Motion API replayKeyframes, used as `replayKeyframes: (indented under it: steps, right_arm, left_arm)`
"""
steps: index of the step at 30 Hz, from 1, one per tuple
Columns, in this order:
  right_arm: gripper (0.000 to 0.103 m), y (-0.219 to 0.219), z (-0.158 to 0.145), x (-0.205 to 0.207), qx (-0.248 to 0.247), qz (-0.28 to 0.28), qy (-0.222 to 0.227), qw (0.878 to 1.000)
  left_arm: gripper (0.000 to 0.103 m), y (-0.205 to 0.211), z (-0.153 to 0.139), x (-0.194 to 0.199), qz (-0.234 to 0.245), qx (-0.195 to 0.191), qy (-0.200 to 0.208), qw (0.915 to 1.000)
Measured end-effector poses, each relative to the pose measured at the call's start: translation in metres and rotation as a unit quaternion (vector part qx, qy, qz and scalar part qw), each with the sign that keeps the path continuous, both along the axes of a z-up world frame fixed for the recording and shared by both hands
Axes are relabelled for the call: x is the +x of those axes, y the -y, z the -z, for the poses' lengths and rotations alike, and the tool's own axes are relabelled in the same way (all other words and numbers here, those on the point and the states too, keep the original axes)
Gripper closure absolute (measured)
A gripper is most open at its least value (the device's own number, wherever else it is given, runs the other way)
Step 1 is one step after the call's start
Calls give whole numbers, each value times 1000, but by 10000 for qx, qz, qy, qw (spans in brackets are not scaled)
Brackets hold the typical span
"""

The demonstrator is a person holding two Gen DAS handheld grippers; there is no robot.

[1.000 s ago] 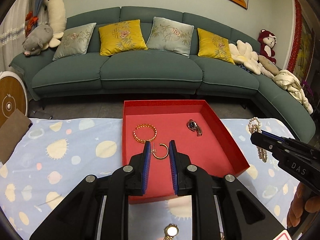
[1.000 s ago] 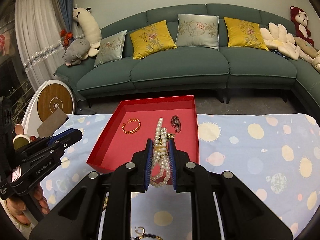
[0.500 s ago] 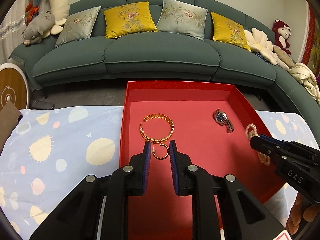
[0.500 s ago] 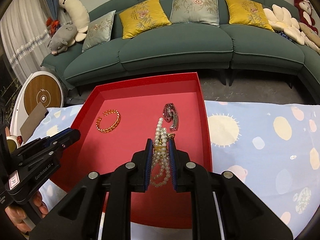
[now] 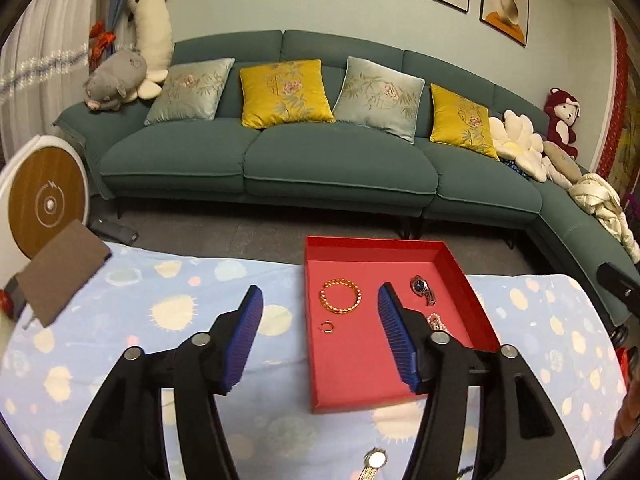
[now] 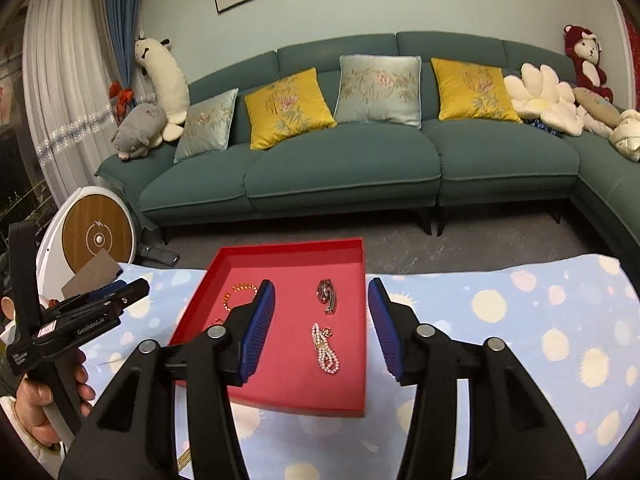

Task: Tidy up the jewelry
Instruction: 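Reach the right tool to the black bead bracelet and close on it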

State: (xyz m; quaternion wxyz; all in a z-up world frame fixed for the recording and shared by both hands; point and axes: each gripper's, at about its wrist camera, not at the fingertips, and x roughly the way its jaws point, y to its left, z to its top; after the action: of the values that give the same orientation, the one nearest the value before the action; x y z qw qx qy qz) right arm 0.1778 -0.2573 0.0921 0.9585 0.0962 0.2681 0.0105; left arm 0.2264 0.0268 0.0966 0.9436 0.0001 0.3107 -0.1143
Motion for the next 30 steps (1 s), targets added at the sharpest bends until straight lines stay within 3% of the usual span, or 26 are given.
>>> replayKeyframes:
  steps: [4, 10, 15, 20, 25, 30]
  right_arm:
    - [52, 3, -28, -66, 61, 89, 158, 9998]
    - [51, -15, 3, -130, 106, 33, -161, 9998]
    - [51, -35, 56, -137, 50, -208, -861, 9961]
    - [51, -56, 104, -127, -32, -466, -1478, 9879]
    - [52, -70, 133, -126, -177, -534, -1751, 9829]
    - [61, -62, 144, -117, -37, -377, -1850, 9820]
  left_arm:
    - [33, -17, -16, -53, -24, 169, 131, 9998]
    - [33, -32, 16, -104, -40, -63, -302, 9995]
    - [33, -28, 59, -121, -116, 170, -577, 9981]
    - [33, -35, 96, -113, -138, -92, -1005, 9948]
    - [33, -37, 108, -111, -221, -15, -1024, 9945]
    - [33, -33, 113, -112, -126, 30, -1077, 9941]
